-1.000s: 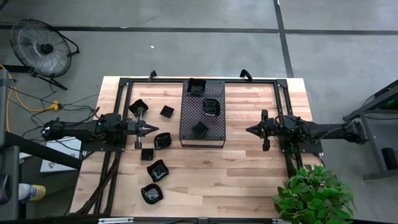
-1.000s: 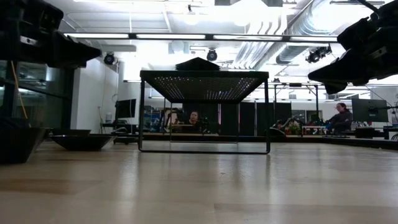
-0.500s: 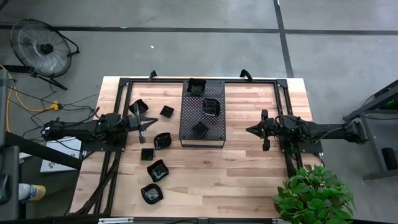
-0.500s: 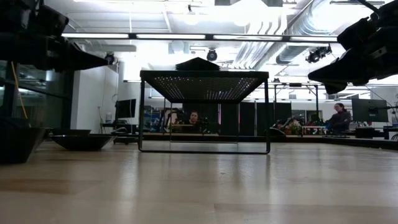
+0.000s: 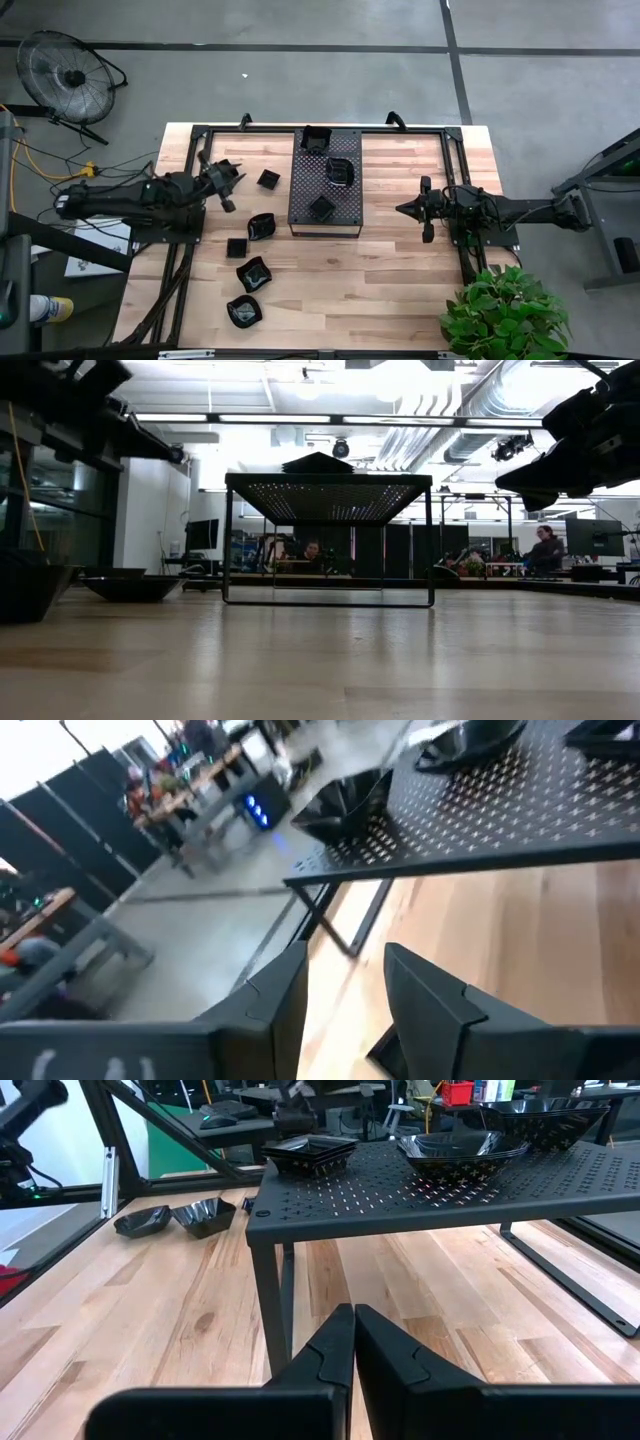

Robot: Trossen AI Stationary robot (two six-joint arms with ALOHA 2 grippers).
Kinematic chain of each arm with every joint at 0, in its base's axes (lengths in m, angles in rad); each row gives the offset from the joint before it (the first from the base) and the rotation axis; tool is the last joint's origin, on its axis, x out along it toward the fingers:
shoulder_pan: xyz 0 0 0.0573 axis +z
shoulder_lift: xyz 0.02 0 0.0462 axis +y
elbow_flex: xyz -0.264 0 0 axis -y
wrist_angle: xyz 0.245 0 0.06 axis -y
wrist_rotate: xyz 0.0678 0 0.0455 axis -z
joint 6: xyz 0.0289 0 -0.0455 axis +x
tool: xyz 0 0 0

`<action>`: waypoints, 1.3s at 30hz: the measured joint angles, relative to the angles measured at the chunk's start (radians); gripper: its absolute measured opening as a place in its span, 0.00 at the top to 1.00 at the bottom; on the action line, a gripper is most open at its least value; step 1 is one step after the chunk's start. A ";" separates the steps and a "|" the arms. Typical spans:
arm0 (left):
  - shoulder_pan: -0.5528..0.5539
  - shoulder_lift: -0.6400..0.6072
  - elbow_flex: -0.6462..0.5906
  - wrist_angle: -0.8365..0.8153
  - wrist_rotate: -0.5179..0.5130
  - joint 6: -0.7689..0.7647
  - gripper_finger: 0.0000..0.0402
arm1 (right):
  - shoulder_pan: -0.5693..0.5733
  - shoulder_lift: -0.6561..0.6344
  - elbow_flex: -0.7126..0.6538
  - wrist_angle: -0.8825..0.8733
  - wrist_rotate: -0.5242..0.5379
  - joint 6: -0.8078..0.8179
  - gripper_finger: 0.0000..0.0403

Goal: Pick & Place Mini shaped plates
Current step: Stack the black distorted square plate on top of the other black distorted square plate on the shelf

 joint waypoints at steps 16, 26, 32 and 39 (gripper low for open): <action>0.426 0.310 0.217 -0.373 0.583 -0.220 0.67 | 0.000 0.000 0.000 0.000 0.000 0.000 0.97; 0.608 0.458 0.218 -0.541 0.599 -0.289 0.67 | 0.000 0.000 0.000 0.000 0.000 0.000 0.97; 0.609 0.587 0.218 -0.534 0.529 -0.304 0.67 | 0.000 0.000 0.000 0.000 0.000 0.000 0.97; 0.609 0.679 0.218 -0.531 0.438 -0.330 0.67 | 0.000 0.000 0.000 0.000 0.000 0.000 0.97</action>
